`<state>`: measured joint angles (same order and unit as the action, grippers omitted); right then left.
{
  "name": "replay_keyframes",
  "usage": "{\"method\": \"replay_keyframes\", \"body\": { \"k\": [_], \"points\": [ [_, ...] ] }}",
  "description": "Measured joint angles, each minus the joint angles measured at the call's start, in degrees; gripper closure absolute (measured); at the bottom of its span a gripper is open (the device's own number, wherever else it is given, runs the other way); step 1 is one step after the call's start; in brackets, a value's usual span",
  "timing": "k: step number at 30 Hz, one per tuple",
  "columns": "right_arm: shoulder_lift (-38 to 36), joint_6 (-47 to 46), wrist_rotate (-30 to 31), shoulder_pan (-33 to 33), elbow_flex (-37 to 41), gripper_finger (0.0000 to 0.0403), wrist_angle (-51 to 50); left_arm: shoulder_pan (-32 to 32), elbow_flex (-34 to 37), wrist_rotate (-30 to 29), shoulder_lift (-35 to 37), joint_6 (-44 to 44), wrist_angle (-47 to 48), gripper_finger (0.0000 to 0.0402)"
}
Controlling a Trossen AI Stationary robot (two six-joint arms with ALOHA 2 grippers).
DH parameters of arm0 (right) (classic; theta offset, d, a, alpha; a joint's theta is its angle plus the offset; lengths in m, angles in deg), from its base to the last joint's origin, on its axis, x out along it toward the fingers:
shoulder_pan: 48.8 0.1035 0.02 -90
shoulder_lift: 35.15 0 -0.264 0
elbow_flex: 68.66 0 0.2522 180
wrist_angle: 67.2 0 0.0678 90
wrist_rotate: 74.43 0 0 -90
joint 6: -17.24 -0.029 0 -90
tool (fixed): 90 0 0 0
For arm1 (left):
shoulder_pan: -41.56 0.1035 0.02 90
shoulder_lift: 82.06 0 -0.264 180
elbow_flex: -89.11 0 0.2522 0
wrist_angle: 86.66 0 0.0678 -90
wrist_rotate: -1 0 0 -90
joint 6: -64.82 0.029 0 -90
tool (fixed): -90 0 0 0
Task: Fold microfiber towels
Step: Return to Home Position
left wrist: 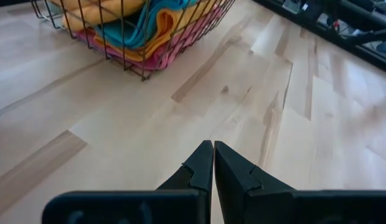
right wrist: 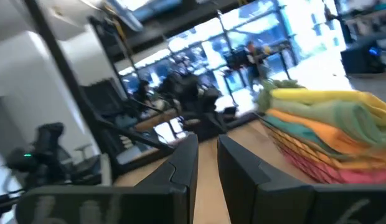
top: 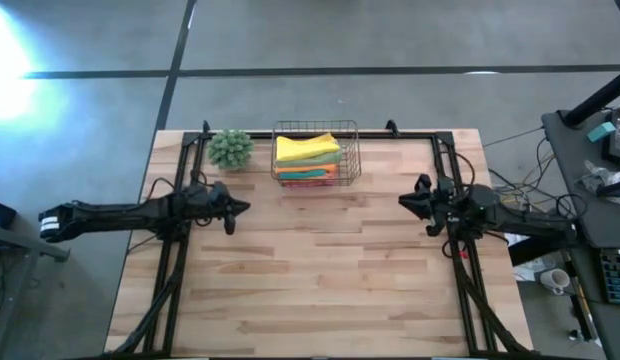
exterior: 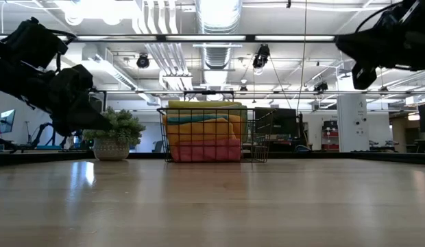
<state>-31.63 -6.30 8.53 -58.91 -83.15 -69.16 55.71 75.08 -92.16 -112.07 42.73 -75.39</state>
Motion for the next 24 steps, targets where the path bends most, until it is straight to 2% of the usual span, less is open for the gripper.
{"method": "replay_keyframes", "body": {
  "k": [11, 24],
  "points": [
    [-1.53, -0.39, 1.24, 0.00, 0.02, 0.0351, -5.72, 0.00, 0.02, 0.00, -3.13, -0.18, -0.05, 0.0402],
    [-1.59, -3.57, 1.22, 0.00, 0.07, 0.0351, -5.54, 0.00, -0.16, -0.21, -7.16, -1.49, -0.03, 0.0402]
  ]
}}
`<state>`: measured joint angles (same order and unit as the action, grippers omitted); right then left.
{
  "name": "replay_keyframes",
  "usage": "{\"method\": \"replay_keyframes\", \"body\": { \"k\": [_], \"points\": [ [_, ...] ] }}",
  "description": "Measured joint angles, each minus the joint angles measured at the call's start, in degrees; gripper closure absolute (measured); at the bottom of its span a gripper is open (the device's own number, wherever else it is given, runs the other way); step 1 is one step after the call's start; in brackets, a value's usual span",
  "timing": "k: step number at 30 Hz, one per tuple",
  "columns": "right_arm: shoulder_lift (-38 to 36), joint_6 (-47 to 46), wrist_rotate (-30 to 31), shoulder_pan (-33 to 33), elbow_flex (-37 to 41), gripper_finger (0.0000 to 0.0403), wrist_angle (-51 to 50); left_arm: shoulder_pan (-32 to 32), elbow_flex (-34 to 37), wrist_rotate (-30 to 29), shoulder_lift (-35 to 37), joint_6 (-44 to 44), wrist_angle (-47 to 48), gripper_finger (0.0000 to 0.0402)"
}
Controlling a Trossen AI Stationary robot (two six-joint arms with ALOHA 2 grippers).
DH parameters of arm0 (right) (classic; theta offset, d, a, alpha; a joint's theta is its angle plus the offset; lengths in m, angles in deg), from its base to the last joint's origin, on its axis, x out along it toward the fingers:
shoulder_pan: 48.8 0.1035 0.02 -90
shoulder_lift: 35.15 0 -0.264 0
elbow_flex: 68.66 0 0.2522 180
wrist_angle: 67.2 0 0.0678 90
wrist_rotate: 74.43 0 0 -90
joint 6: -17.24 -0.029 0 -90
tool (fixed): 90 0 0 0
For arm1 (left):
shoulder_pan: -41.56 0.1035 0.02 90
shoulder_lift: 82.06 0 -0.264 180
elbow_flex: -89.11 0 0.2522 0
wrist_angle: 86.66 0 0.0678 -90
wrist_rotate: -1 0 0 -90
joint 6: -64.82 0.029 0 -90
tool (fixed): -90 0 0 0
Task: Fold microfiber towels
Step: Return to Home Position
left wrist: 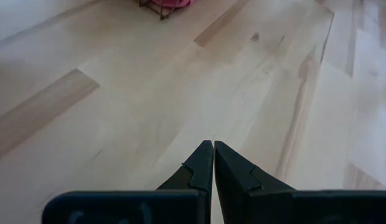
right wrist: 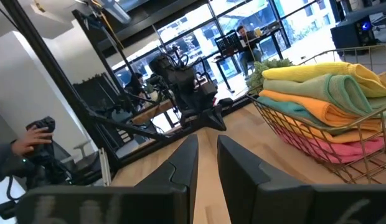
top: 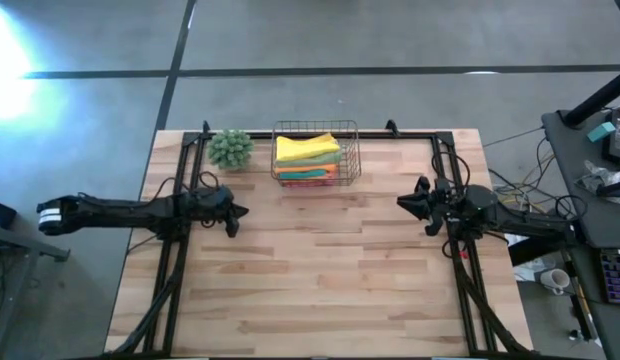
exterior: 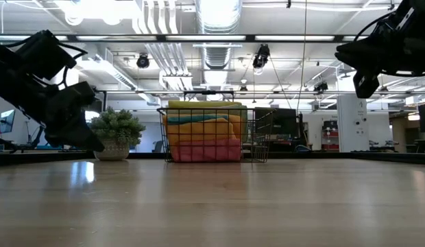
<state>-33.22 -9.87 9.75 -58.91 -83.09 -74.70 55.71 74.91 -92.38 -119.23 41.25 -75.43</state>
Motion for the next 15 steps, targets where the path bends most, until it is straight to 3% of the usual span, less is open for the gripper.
{"method": "replay_keyframes", "body": {
  "k": [6, 15],
  "points": [
    [0.04, -2.73, -0.02, 0.00, 0.02, 0.0351, 0.00, 0.00, 0.16, -0.02, 4.85, -0.02, 0.37, 0.0402],
    [0.07, -2.86, -0.09, 0.00, 0.04, 0.0351, -0.02, 0.00, 0.16, -0.02, 19.77, 0.00, 0.31, 0.0402]
  ]
}}
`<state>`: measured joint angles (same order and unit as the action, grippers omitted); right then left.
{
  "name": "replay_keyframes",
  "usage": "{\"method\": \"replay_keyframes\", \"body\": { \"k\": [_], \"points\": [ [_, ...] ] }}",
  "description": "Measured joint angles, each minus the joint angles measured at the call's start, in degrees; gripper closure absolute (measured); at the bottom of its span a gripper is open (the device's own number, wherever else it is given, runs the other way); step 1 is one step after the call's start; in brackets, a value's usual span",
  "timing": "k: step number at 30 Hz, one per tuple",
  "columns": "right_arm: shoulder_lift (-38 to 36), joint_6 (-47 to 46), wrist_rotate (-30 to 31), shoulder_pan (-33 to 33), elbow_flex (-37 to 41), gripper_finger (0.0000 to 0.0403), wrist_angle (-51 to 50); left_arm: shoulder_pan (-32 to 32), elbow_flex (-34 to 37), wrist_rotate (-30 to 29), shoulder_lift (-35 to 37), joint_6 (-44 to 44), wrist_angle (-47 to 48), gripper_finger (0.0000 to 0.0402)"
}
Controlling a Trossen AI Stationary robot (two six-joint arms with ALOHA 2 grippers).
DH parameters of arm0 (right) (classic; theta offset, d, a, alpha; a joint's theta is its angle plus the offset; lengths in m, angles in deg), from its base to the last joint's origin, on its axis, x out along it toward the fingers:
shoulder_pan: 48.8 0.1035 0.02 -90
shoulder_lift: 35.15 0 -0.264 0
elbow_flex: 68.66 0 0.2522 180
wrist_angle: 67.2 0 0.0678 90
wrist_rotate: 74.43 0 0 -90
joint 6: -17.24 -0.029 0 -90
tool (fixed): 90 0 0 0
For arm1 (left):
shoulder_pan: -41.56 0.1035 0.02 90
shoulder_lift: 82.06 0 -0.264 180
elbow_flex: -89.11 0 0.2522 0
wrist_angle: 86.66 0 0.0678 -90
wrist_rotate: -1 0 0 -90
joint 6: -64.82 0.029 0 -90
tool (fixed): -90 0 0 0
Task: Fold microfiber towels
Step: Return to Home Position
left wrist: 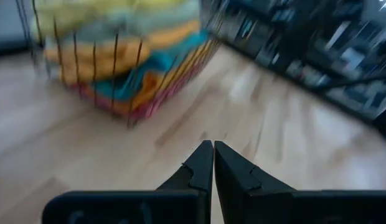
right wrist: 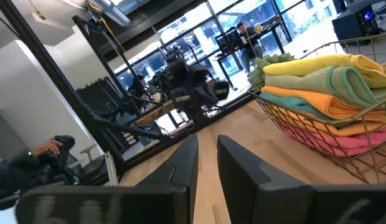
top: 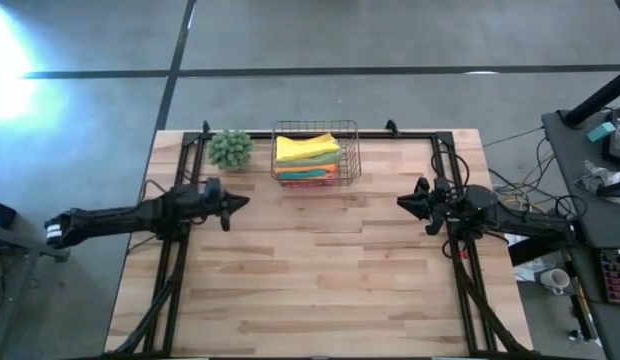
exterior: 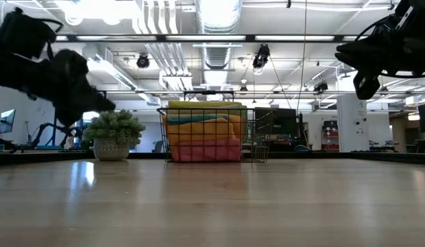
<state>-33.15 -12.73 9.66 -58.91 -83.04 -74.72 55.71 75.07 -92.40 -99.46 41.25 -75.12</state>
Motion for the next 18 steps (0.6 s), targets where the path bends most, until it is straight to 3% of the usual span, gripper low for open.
{"method": "replay_keyframes", "body": {
  "k": [11, 18],
  "points": [
    [0.04, 3.61, 0.09, 0.00, 0.00, 0.0351, -4.42, -0.09, 0.02, -0.13, 17.10, 0.00, -1.63, 0.0402],
    [0.22, 6.37, 0.11, 0.00, 0.02, 0.0351, -4.72, -6.27, 0.02, -0.26, 16.10, -0.02, -4.37, 0.0402]
  ]
}}
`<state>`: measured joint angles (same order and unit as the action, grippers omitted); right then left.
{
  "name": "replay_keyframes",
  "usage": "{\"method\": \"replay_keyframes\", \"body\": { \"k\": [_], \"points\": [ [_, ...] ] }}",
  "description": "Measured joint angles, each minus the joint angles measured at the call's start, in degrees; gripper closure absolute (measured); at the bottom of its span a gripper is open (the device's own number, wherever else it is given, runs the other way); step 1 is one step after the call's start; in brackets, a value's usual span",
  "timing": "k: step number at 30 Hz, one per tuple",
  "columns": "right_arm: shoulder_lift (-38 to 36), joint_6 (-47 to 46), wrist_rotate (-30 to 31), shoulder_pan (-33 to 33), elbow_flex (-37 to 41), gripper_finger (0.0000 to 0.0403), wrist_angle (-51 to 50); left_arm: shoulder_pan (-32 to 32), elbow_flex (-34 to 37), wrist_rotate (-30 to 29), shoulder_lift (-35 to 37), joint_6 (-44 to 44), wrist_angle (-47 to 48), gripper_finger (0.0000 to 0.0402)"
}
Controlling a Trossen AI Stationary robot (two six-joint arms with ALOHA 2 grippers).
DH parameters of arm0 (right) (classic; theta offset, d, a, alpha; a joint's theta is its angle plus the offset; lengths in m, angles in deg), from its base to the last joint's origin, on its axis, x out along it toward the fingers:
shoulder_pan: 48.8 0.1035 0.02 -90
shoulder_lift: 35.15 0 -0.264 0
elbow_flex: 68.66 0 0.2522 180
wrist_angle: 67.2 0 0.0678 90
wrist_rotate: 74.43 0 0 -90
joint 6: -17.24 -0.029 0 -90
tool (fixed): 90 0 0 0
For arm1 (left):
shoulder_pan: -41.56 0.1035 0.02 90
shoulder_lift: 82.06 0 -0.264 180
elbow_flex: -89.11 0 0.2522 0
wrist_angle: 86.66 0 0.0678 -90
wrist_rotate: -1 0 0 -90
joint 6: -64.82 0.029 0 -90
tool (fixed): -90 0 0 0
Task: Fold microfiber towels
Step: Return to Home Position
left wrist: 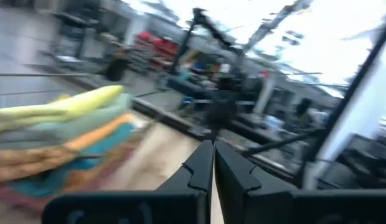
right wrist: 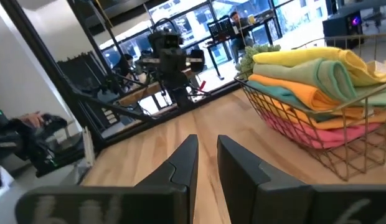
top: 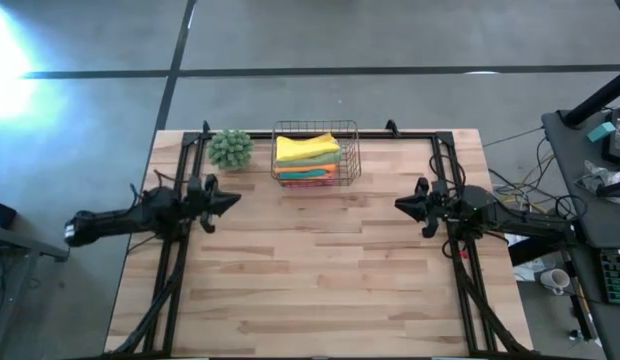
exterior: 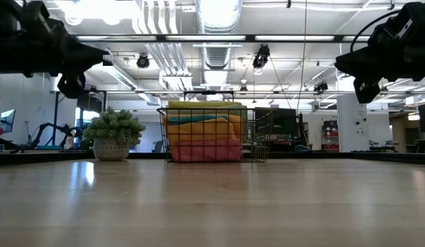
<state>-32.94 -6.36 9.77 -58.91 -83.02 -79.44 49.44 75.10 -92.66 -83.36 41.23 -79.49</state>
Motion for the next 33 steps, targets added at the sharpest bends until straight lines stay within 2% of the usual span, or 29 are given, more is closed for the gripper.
{"method": "replay_keyframes", "body": {
  "k": [5, 8, 33],
  "points": [
    [0.23, 1.76, 0.04, -0.02, 0.00, 0.0351, -0.06, -8.10, 0.00, 0.02, 0.00, 0.02, -0.98, 0.0402],
    [0.22, 1.76, 0.03, -0.02, 0.00, 0.0351, -0.11, -10.61, 0.00, 0.24, 0.00, 0.02, -1.97, 0.0402],
    [0.22, 1.56, -0.14, -0.02, 0.02, 0.0351, 0.26, -10.60, 0.00, 0.34, -2.10, 0.02, -1.93, 0.0402]
  ]
}}
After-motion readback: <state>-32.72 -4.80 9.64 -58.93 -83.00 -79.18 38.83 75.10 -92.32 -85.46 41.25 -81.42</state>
